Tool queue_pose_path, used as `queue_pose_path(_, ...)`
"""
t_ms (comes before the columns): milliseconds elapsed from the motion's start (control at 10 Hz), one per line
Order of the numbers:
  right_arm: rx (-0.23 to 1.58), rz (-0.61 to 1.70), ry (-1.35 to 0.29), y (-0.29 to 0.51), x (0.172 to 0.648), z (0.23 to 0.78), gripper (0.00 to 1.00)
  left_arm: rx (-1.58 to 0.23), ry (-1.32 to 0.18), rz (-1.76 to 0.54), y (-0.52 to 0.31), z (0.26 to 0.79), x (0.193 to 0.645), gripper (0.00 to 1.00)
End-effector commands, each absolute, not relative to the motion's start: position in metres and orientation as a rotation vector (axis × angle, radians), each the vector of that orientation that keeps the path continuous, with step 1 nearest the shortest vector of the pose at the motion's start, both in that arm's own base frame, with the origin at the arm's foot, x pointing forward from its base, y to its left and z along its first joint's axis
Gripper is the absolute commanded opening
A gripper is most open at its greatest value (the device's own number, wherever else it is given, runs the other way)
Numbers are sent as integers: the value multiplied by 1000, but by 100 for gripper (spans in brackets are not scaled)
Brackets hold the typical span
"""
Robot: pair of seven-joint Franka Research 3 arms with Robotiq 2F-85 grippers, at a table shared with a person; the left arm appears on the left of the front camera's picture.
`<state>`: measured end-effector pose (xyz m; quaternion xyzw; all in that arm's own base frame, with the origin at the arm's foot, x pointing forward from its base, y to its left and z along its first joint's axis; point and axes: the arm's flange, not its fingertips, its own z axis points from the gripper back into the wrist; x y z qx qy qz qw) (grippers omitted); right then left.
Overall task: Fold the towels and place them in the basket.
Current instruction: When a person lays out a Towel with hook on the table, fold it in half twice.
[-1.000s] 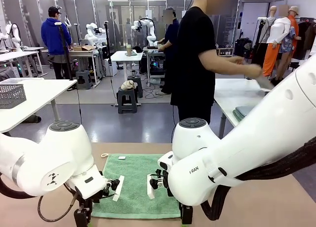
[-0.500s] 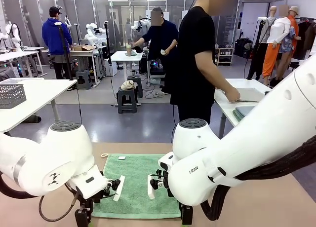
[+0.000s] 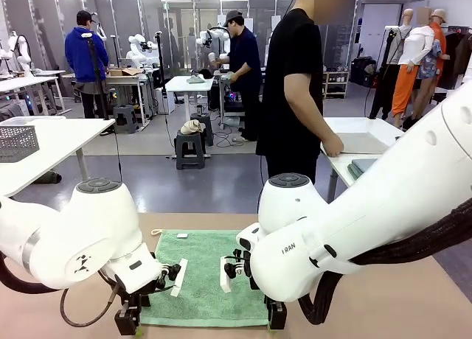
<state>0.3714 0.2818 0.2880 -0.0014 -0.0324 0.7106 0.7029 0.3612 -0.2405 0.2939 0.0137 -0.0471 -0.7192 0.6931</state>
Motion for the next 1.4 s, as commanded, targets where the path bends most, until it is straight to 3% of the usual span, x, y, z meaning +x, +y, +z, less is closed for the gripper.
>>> queue_pose_path(0,17,1593,-76,277,372,285,40,29,-106,-1619,-240,293,366,40)
queue_pose_path(100,18,1593,-78,278,371,286,55,28,-102,-1620,-241,294,367,58)
queue_pose_path(200,18,1592,-77,278,372,286,20,29,-100,-1621,-241,294,368,20)
queue_pose_path(300,19,1592,-76,278,372,287,35,30,-95,-1624,-242,295,369,38)
queue_pose_path(400,18,1593,-74,278,372,287,0,32,-94,-1624,-243,295,369,0)
queue_pose_path(500,18,1593,-73,278,371,288,15,35,-92,-1627,-243,296,370,19)
queue_pose_path(600,14,1594,-72,279,371,289,22,40,-93,-1631,-244,298,371,0)
queue_pose_path(700,8,1597,-68,280,370,291,0,46,-92,-1635,-245,300,372,0)
queue_pose_path(1300,-31,1627,-49,283,370,305,0,67,-101,-1642,-243,307,374,0)
